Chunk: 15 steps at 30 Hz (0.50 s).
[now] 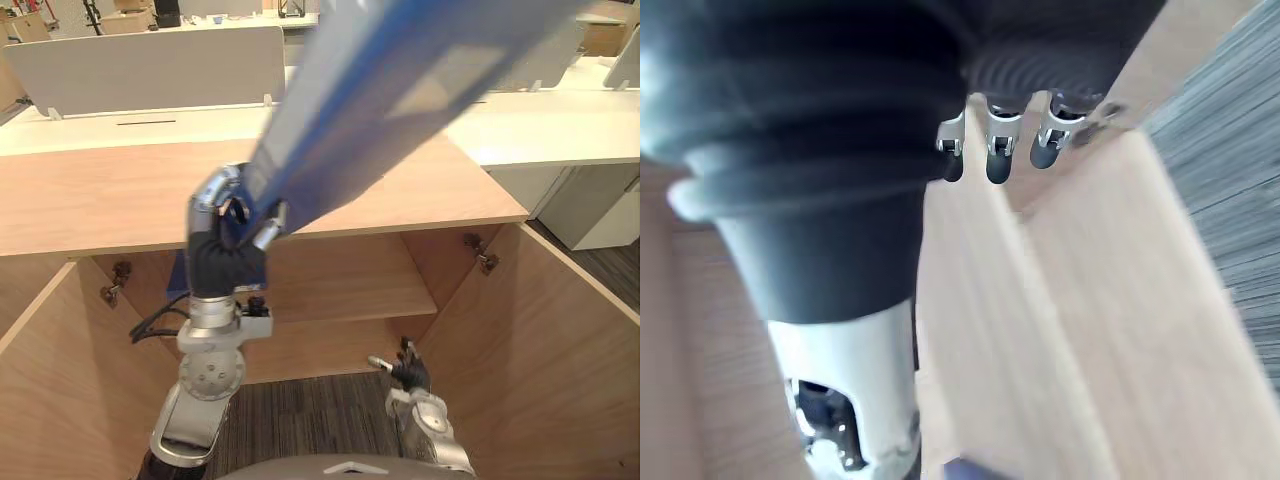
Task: Walk over to the cabinet, pick up the folder, carry it to the office cabinet, place the folder inside the office cabinet, then close the office cabinet door
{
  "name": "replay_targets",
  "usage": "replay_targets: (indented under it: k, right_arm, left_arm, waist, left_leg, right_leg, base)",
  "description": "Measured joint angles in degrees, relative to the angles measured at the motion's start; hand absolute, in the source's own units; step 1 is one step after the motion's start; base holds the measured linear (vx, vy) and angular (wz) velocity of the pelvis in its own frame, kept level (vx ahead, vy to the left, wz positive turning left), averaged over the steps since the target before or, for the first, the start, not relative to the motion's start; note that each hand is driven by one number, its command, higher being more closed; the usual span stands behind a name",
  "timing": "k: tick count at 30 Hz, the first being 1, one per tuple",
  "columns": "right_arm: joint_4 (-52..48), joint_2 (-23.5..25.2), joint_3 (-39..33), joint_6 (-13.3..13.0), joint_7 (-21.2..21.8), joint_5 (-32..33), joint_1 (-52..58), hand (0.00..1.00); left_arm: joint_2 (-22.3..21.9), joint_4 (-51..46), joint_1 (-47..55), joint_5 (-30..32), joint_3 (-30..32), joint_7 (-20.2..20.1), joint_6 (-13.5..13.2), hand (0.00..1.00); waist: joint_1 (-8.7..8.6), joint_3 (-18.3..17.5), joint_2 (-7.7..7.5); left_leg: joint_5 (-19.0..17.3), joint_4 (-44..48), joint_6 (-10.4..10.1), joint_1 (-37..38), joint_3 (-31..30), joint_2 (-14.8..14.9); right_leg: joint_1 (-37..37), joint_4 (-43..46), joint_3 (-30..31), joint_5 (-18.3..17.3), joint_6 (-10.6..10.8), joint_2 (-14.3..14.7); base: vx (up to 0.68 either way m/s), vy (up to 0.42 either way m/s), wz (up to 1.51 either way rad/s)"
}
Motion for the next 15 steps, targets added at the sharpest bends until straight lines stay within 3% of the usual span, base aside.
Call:
replay_targets:
  k: [7,15]
  right_arm:
    - [-18.71,3.64,-1.01,-3.41,-1.12,1.9,2.93,0.0]
    - [-33.42,4.35,-1.56,-7.09,-0.97,2.15,2.53,0.0]
  left_arm:
    - [-1.77,-0.85,5.43,-7.12,4.95,0.75,-0.15,1.0]
    - [-3.26,-0.62,7.84,-13.76,7.4,-4.48,-0.17,1.0]
  waist:
    - [0.11,0.46,-0.75]
    - [-0.18,0.79,-1.0]
  left_leg:
    - [-0.03,0.01,-0.02,-0.09,0.02,-0.16]
    - [-0.26,0.35,-0.1,-0.1,0.66,-0.26]
  right_leg:
    - [-0.04,-0.22,0.03,0.1,0.15,-0.15]
    - [-0.12,-1.01,0.68,0.88,0.64,-0.17]
  base:
    - [0.0,0.0,0.0]
    - [0.01,0.005,-0.03]
